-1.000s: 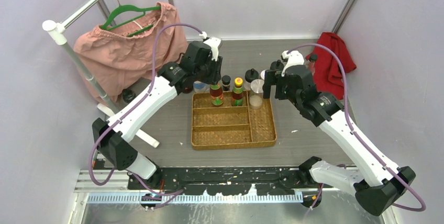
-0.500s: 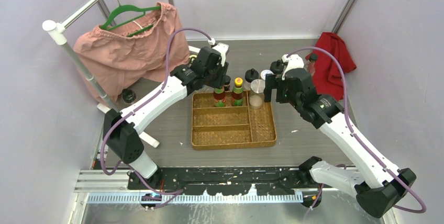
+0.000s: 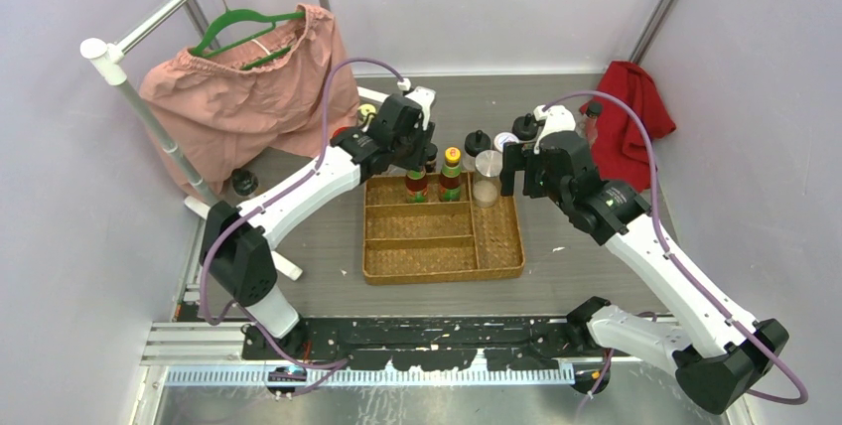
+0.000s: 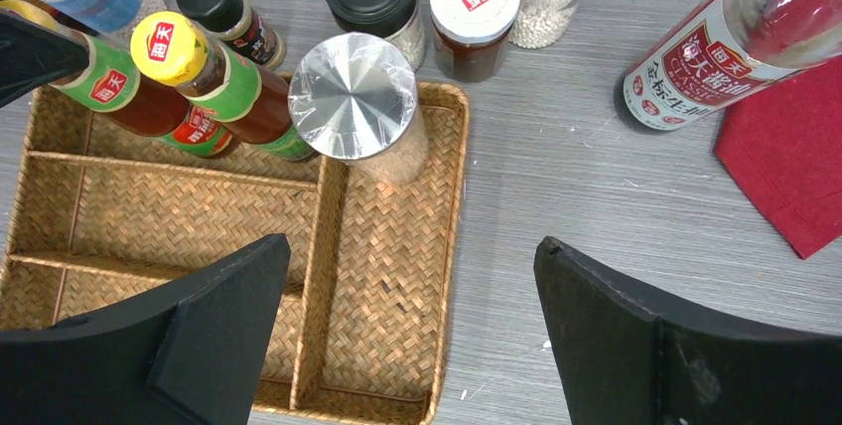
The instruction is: Organize the condiment bottles
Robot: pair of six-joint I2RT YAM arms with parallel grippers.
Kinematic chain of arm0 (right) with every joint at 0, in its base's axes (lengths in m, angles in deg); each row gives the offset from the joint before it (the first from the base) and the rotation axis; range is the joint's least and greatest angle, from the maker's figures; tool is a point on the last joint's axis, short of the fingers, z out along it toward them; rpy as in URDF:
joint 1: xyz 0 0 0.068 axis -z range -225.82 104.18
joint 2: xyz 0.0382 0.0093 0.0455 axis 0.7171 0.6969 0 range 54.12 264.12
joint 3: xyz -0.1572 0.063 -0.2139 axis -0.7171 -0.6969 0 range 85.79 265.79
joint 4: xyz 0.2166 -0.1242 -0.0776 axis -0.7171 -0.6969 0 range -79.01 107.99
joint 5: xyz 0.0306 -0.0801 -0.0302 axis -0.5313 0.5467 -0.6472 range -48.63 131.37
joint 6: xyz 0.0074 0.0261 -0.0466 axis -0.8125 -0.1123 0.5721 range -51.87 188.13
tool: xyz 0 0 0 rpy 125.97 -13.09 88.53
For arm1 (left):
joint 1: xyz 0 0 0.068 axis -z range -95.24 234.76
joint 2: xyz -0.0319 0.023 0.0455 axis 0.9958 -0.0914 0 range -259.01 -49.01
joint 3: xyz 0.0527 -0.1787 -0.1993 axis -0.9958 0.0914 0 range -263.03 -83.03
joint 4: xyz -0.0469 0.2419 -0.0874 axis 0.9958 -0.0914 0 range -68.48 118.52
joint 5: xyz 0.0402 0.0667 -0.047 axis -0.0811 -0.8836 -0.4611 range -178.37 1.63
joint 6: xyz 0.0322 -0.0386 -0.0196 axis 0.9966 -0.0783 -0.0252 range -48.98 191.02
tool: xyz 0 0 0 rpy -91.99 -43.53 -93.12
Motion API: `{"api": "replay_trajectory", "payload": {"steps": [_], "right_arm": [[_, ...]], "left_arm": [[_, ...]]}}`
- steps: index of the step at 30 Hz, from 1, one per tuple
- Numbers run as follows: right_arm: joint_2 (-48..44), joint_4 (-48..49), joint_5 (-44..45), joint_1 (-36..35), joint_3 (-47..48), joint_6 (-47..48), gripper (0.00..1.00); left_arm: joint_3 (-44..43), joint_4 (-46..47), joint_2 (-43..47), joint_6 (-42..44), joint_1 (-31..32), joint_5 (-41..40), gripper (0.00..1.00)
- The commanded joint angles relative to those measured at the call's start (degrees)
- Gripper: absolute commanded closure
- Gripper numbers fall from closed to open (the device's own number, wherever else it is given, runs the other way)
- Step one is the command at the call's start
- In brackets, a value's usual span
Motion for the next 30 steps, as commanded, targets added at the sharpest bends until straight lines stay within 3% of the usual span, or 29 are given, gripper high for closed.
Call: {"api": "replay_trajectory", "payload": {"steps": [1,5,10,13,22,30], "right_arm": [[-1.2,1.4,-0.16,-0.24,0.03,-0.67,0.0],[-1.35,1.39,-0.19,-0.23,0.03,-0.59,0.0],[-1.09,1.42,-0.42,-0.22,0.28,-0.44,0.0],[-0.83,1.47,-0.72,-0.23,0.52,-0.43,0.01],[-0.23,1.5,-1.06,-0.21,1.16,-0.22,0.0],[0.58,1.63,-1.68,-0.22,1.87,-0.09,0.0]], "left_arm": [[-1.11,7.41,0.74,-0.41,0.18,-1.87,0.72],[-0.65,8.02,0.69,-0.39,0.18,-2.7,0.66],[-0.52,7.29,1.12,-0.36,0.18,-3.5,0.36],[-1.02,6.6,1.25,-0.17,0.18,-3.54,0.3],[-3.98,3.69,5.22,2.84,-0.41,-8.97,0.2],[-4.69,1.06,4.47,1.02,-14.24,-1.99,0.18]]}}
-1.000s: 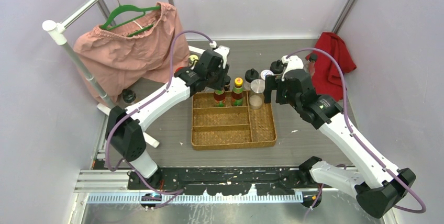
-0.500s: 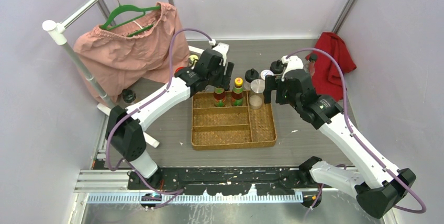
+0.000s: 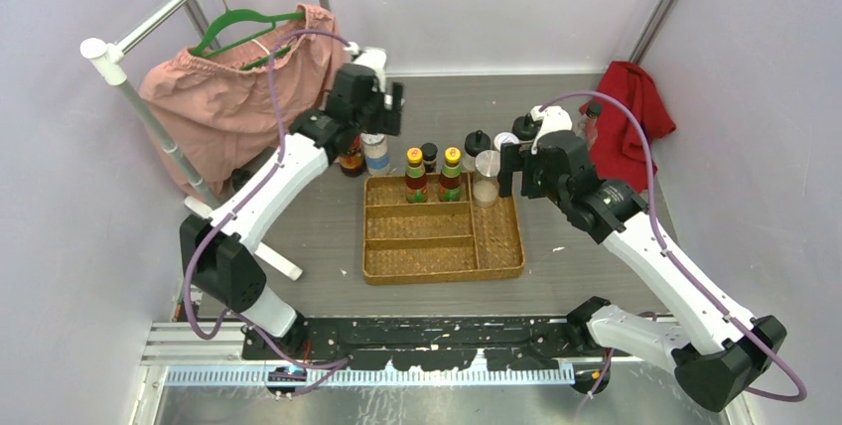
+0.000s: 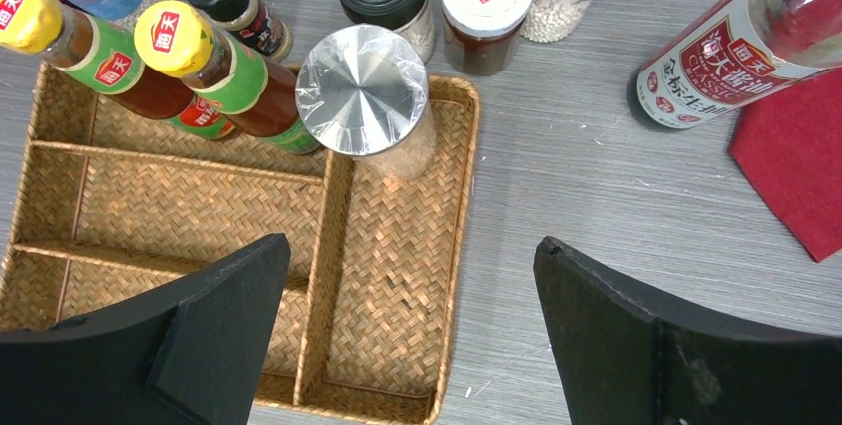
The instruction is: Organize the condiment bottles
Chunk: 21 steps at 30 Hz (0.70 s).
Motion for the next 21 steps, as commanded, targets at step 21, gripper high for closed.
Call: {"api": "replay_trajectory", "payload": {"steps": [21], "right_arm": [[1.26,2.62,-1.99,-0.21,0.71,-0.4,0.0]], "left_arm": [[0.08,-1.3,-8.7,-0.61,-11.0,9.61,0.21]]}}
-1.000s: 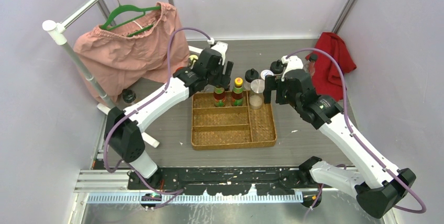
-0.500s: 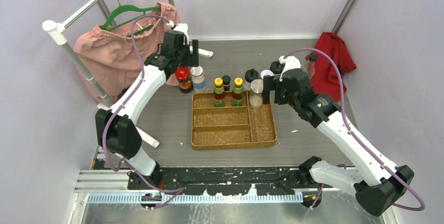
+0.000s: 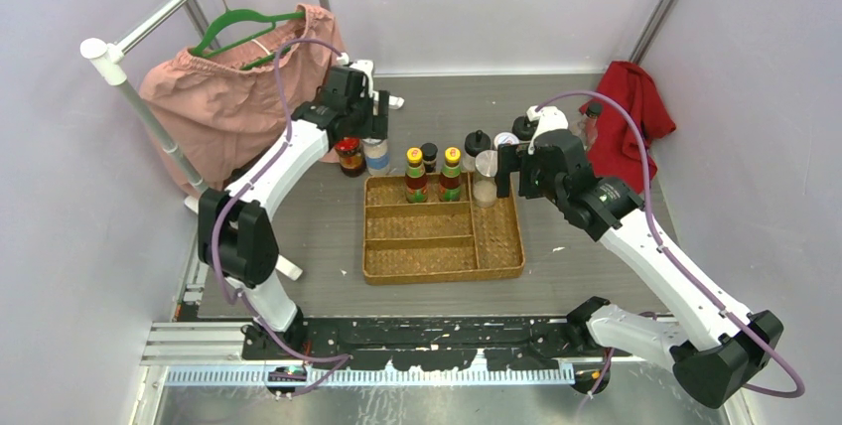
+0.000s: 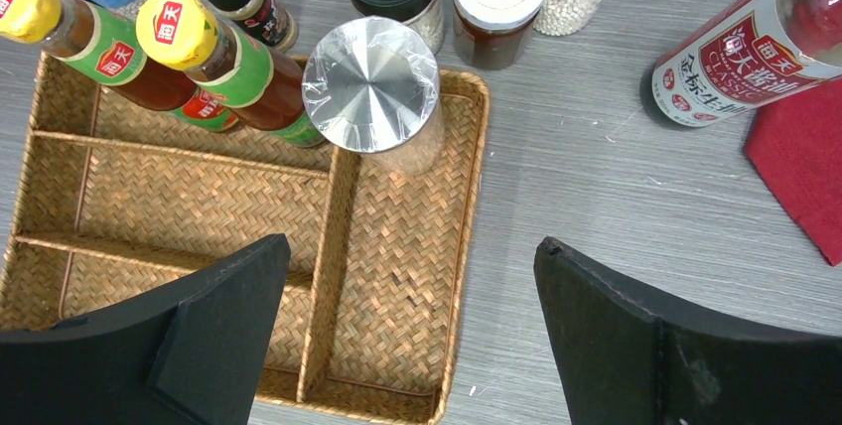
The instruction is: Organize the condiment bottles
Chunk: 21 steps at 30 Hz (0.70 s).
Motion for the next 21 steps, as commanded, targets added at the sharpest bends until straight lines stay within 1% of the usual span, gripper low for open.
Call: {"api": "replay_trajectory", "payload": {"steps": [1,9,12,16,21], "right_arm": [[0.12,2.67,-0.62,-0.22,0.71,-0.36,0.0],[0.31,2.82,-0.5,-0.16,0.64,-0.3,0.0],[0.39,2.73,-0.56,-0.2,0.71,-0.31,0.01],[0.48,2.72,-0.39,-0.24,0.55,-0.22,0.0],[0.68,2.91,-0.62,-0.23,0.36,-0.29,0.0]], "left_arm": [[-0.29,0.51,-1.46,-0.38,0.15,2.38,0.22],[-1.02,0.98,-4.37,-0.29,1.03,3.9,0.24],[-1.0,1.14,-4.96,-0.28,1.35,3.74,0.24],[-1.25,1.28,-5.35,-0.31,1.49,3.46,0.28],[-1.57,0.67,-4.75,0.3,2.14,1.92,0.28]]}}
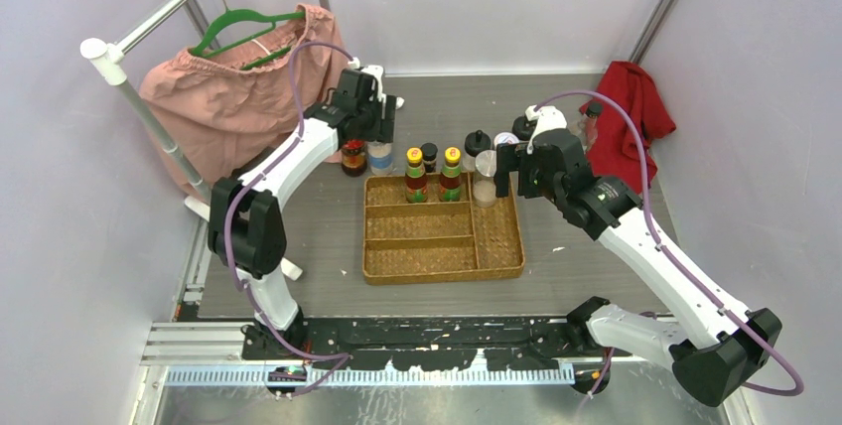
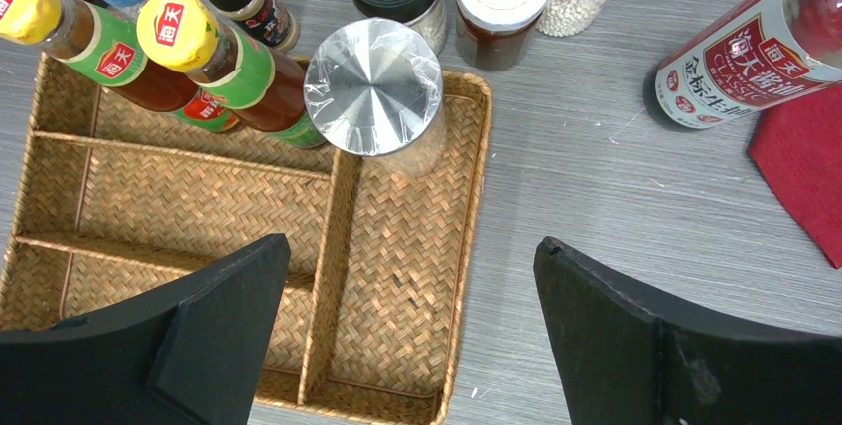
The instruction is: Organize the condiment bottles
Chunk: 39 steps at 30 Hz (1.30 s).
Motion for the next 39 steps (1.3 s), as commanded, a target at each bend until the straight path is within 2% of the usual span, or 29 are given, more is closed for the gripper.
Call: {"api": "replay_trajectory", "payload": {"steps": [1,15,19,23,33,39], "right_arm": [[0.23,2.52,-0.47,-0.18,0.36,-0.28,0.0],[0.7,2.87,-1.03,-0.17,0.43,-0.33,0.0],[0.59,2.7,-0.89,-0.18,0.51,-0.21,0.0],[0.48,2.39,-0.74,-0.22,0.66,-0.09,0.0],[0.53,2.25,-0.86,-0.19,0.71,-0.04,0.0],[0.35,2.35,-0.9,-0.23,0.62,-0.05,0.01]], "left_arm": [[-0.99,-0.86,-0.29,0.15,0.98,0.06,0.28],[-2.56,-2.06,0.54,0.91,1.43,-1.07,0.26],[-3.38,-2.44,-0.61,0.98,1.43,-1.1,0.29],[-3.71,-2.44,-1.36,0.91,1.43,-1.04,0.36],[-4.83,-3.16,-1.71,1.04,1.43,-0.93,0.42],[-6.98,-4.45,-0.4,1.41,1.43,-1.11,0.43]]}}
